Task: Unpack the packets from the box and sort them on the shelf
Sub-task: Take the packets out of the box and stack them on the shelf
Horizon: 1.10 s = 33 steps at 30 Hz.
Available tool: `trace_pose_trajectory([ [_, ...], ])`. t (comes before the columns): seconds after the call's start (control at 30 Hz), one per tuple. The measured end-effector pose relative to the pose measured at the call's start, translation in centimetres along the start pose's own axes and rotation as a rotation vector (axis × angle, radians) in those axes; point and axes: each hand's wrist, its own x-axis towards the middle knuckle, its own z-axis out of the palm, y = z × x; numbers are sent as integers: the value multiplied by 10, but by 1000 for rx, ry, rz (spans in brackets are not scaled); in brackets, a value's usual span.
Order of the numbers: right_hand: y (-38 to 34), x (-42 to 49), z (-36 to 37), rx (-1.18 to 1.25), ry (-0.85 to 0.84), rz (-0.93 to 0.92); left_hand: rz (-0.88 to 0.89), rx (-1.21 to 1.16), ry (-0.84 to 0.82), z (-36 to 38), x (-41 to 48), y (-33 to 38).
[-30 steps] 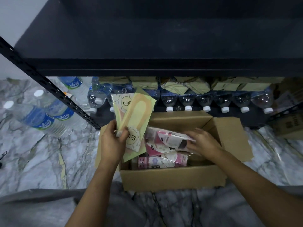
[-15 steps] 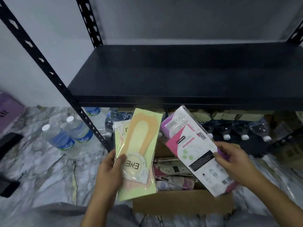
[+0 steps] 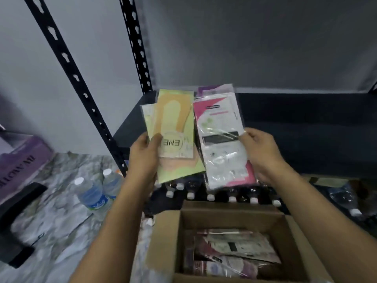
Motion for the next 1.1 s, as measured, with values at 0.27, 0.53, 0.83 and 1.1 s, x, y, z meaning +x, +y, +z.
trace_pose_trajectory([
  [0.27, -3, 117, 65, -310, 58, 51, 129, 604, 112, 11, 130, -7],
  [0.53, 12, 118, 57, -689, 156, -73, 236, 1080, 173, 8, 142, -21],
  [0.83, 20, 75, 34, -584, 106, -230, 364, 922, 171, 20, 89, -26],
  [1.1, 35, 5, 16, -518, 125, -330, 538, 779, 146, 28, 1, -58],
])
